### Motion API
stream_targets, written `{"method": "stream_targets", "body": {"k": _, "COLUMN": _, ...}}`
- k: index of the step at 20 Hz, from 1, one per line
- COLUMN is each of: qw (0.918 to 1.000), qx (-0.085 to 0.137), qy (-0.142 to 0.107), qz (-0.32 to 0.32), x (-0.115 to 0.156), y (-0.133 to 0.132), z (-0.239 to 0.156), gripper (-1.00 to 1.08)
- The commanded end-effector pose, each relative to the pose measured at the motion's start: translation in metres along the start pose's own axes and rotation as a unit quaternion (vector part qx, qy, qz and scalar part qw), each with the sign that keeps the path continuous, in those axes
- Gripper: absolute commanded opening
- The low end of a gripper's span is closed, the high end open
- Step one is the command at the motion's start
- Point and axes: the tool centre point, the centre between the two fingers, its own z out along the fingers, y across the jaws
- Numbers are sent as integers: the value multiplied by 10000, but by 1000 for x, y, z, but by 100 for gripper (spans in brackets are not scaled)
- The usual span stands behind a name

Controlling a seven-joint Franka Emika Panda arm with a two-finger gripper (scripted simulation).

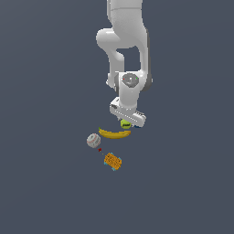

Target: Pick up a designated object from a clutter of objects.

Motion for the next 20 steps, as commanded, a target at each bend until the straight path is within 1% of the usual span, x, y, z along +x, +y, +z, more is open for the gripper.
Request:
{"method": "stream_targets", "body": {"k": 1, "qw": 10000, "qx": 5, "qy": 7, "qz": 1, "x": 1, "y": 1, "z": -7, "gripper": -100}}
{"method": "stream_targets", "body": {"k": 5, "qw": 10000, "qx": 5, "qy": 7, "qz": 1, "x": 3, "y": 6, "z": -23, "gripper": -100}}
{"method": "stream_targets", "body": {"k": 10, "qw": 10000, "qx": 6, "qy": 5, "qz": 1, "x": 7, "y": 14, "z": -52, "gripper": -100}}
{"method": "stream_targets", "body": {"k": 20, "qw": 10000, "qx": 13, "qy": -2, "qz": 1, "x": 17, "y": 37, "z": -134, "gripper": -100}}
